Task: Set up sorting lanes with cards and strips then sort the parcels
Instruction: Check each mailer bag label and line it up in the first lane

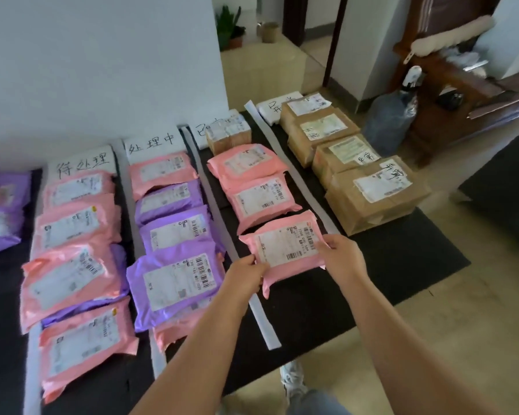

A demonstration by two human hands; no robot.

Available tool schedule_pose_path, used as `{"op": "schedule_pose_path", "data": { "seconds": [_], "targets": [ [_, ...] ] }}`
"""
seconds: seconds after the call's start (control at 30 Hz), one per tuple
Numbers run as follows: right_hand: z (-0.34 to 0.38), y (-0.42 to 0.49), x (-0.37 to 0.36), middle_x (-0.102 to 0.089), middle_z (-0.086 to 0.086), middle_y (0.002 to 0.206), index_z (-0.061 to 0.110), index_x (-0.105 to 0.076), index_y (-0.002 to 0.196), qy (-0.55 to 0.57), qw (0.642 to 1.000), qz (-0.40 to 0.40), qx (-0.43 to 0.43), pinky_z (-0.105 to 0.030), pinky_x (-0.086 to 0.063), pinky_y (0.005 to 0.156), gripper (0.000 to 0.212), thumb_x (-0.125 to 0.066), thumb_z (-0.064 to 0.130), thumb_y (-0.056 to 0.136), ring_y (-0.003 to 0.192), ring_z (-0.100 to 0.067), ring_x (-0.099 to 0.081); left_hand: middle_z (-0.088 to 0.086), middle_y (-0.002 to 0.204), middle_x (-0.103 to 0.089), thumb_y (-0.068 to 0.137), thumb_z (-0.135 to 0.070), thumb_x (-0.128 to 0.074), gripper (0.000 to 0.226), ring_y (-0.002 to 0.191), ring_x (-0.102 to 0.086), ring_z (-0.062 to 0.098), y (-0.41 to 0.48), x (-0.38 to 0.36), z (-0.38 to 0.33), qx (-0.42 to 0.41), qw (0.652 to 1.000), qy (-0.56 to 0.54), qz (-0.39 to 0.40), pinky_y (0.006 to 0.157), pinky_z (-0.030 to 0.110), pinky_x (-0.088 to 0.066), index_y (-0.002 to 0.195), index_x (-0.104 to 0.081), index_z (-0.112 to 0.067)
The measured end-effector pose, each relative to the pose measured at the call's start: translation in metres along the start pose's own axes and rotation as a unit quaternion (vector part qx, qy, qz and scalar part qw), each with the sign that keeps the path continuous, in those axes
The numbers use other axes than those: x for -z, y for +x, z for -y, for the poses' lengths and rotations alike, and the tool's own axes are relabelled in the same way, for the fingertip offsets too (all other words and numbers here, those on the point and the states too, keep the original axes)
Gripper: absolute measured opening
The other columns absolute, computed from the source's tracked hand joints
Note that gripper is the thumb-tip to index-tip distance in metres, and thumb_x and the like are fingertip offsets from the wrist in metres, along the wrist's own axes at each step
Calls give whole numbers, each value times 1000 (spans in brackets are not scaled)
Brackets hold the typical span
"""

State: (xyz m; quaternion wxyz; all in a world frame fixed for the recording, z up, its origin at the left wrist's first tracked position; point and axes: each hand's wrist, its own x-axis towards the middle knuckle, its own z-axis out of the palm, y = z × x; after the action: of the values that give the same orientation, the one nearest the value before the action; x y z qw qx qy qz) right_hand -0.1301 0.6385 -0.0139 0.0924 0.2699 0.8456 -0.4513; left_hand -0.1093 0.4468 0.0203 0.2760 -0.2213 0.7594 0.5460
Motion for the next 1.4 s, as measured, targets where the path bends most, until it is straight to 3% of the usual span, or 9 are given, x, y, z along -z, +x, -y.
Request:
{"op": "schedule_pose_path", "data": {
  "seconds": [0.2, 0.5, 0.6, 0.7, 0.87, 1.0, 1.1, 1.3, 1.4],
  "targets": [
    [-8, 38, -14, -63, 17, 93, 25, -66, 122, 15, 997, 70, 11, -17, -37, 59, 25, -59, 24, 98, 79, 4, -55, 4, 119, -64, 98, -19, -52, 36, 109, -60, 21, 25, -7, -7, 41, 998, -9, -40, 102, 43, -49, 133, -60, -18],
    [-8, 63, -16, -61, 26, 87, 35, -66, 115, -1, 992, 121, 37, -15, -36, 62, 23, -61, 23, 95, 87, 4, -58, -1, 136, -60, 99, -10, -45, 46, 124, -54, 18, 31, -18, -9, 29, 999, -34, -22, 109, 38, -42, 143, -52, -22],
    [-10, 65, -15, -66, 22, 94, 42, -63, 103, -16, 990, 128, 51, -17, -41, 65, 20, -61, 23, 95, 99, -7, -65, -2, 134, -60, 100, -12, -47, 42, 119, -54, 14, 28, -20, -6, 20, 998, -42, -33, 99, 31, -43, 141, -52, -21],
    [-4, 60, -14, -65, 5, 125, 27, -56, 136, -13, 994, 95, 51, -26, -49, 82, 42, -63, 22, 95, 116, -18, -62, -1, 123, -64, 99, -16, -51, 26, 113, -58, 15, 24, -18, -4, 17, 996, -51, -66, 87, 26, -45, 124, -59, -16],
    [12, 47, -6, -61, 12, 118, 29, -56, 135, 9, 990, 60, 127, -18, -42, 64, 41, -63, 25, 95, 86, 2, -56, -9, 103, -63, 98, -14, -50, 18, 81, -56, 1, 7, -12, -5, -24, 990, -57, -128, 53, 9, -44, 113, -60, -17],
    [40, 25, -7, -63, 9, 116, 30, -60, 126, 13, 981, 68, 179, -20, -49, 62, 31, -60, 21, 96, 91, -3, -62, 1, 129, -61, 99, -21, -52, 36, 106, -60, 16, -20, 1, -5, -48, 981, -71, -175, 87, 29, -51, 135, -54, -18],
    [65, -7, -16, -57, 11, 115, 36, -58, 124, 2, 971, 84, 222, -19, -51, 60, 29, -60, 27, 96, 87, -1, -60, -4, 117, -65, 101, -16, -48, 30, 97, -61, 9, -44, 26, 5, -59, 968, -129, -206, 79, 20, -50, 128, -57, -23],
    [101, -103, -59, -51, 19, 118, 35, -60, 124, -5, 944, 110, 311, -13, -37, 69, 30, -63, 33, 94, 90, 12, -48, 5, 139, -57, 100, -9, -51, 41, 127, -55, 25, -104, 97, 55, -88, 936, -221, -258, 107, 46, -45, 140, -51, -20],
    [110, -167, -91, -55, 15, 122, 32, -62, 123, -2, 928, 161, 337, -26, -51, 88, 29, -63, 29, 95, 105, 2, -55, 5, 130, -64, 100, -12, -53, 35, 118, -62, 20, -144, 139, 96, -84, 918, -251, -297, 100, 39, -51, 133, -58, -21]
  ]
}}
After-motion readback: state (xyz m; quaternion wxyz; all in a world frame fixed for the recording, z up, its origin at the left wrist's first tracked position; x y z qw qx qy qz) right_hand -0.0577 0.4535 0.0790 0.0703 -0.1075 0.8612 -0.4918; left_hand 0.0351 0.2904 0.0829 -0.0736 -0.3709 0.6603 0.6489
